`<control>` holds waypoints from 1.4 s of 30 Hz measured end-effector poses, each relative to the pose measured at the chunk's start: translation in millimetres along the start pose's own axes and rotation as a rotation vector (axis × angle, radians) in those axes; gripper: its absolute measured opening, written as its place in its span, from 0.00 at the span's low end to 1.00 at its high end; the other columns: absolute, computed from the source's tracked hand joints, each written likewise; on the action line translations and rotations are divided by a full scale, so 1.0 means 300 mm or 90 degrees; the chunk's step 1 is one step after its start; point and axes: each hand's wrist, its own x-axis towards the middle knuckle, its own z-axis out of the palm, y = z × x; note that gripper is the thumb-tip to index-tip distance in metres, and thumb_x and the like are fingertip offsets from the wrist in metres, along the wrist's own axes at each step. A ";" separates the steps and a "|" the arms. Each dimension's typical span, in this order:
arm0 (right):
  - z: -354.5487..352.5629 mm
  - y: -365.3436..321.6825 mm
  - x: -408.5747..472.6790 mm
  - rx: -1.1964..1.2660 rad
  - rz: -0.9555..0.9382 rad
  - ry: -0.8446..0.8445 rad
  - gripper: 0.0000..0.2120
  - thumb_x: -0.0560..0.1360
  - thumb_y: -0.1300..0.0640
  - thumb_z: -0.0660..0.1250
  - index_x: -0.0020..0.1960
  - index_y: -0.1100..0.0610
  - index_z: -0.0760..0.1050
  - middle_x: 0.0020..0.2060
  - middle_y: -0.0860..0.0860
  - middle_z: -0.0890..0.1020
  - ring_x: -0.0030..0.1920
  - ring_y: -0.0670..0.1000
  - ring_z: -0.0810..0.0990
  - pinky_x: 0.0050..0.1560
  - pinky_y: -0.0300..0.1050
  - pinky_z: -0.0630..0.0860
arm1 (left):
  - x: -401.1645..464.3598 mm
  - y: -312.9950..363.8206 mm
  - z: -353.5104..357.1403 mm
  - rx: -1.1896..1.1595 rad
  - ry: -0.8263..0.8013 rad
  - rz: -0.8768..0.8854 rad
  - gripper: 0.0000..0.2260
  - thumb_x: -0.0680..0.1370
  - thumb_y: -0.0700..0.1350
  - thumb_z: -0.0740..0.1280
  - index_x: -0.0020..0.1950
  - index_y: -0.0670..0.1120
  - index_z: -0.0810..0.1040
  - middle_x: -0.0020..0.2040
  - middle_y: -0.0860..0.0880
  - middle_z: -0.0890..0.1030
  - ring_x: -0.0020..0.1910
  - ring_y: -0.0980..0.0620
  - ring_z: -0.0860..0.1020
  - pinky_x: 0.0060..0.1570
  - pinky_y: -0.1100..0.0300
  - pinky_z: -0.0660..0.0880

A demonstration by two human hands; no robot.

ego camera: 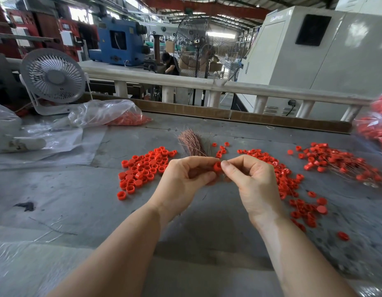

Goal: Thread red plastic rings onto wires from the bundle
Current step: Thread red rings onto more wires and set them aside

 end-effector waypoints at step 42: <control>0.006 -0.009 -0.012 -0.071 -0.031 -0.022 0.11 0.72 0.61 0.70 0.31 0.52 0.78 0.25 0.42 0.79 0.28 0.37 0.73 0.34 0.29 0.68 | -0.006 -0.020 0.005 0.082 0.055 0.006 0.11 0.72 0.29 0.67 0.42 0.45 0.81 0.34 0.50 0.82 0.35 0.51 0.82 0.42 0.56 0.81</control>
